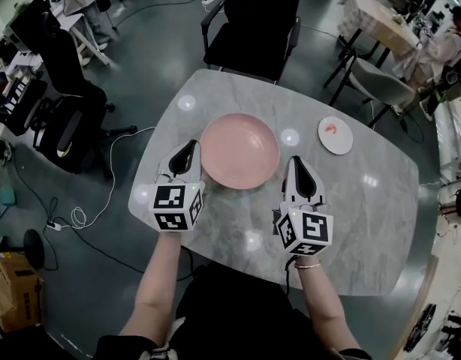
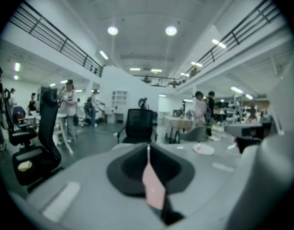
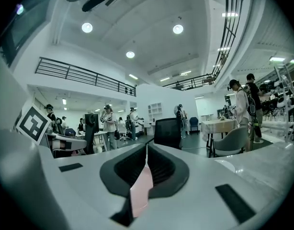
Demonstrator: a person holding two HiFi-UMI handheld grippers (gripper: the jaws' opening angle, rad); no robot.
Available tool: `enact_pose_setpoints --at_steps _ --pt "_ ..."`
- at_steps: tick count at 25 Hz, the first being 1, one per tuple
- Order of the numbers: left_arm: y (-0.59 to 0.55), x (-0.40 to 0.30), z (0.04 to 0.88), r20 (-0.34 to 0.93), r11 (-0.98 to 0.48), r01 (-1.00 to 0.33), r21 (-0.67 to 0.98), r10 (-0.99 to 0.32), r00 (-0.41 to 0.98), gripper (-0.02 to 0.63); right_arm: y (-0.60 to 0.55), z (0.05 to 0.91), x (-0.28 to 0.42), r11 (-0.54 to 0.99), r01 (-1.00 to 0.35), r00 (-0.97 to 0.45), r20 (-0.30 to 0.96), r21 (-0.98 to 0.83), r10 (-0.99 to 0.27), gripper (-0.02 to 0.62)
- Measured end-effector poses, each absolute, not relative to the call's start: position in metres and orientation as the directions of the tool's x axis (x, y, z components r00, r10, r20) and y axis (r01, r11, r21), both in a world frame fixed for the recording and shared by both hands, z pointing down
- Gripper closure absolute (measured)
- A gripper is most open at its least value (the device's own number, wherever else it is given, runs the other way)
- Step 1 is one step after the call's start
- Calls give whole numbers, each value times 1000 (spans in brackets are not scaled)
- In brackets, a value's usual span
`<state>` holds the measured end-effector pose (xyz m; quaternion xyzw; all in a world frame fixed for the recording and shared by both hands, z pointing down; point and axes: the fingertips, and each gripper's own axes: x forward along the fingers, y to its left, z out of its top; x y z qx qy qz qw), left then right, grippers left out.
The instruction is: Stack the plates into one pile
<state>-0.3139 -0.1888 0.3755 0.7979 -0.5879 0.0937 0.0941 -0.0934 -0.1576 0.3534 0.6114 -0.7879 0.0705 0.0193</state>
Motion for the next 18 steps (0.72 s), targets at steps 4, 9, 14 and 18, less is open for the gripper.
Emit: enact_pose_setpoints --at_steps 4,9,14,18 --pt "-175 -312 365 238 -285 -958 24 -929 283 598 -148 344 -91 260 -961 -268 94 -92 -959 588" --pt "-164 -309 357 219 -283 -959 25 -934 282 599 -140 332 -86 285 -953 -292 57 -97 -955 591" --pt "-158 -307 352 208 -288 -957 21 -935 286 599 -134 325 -85 295 -953 -298 34 -74 -954 591" --pt "-153 -306 351 205 -286 -958 19 -937 284 599 -130 327 -84 301 -951 -304 36 -73 -952 591"
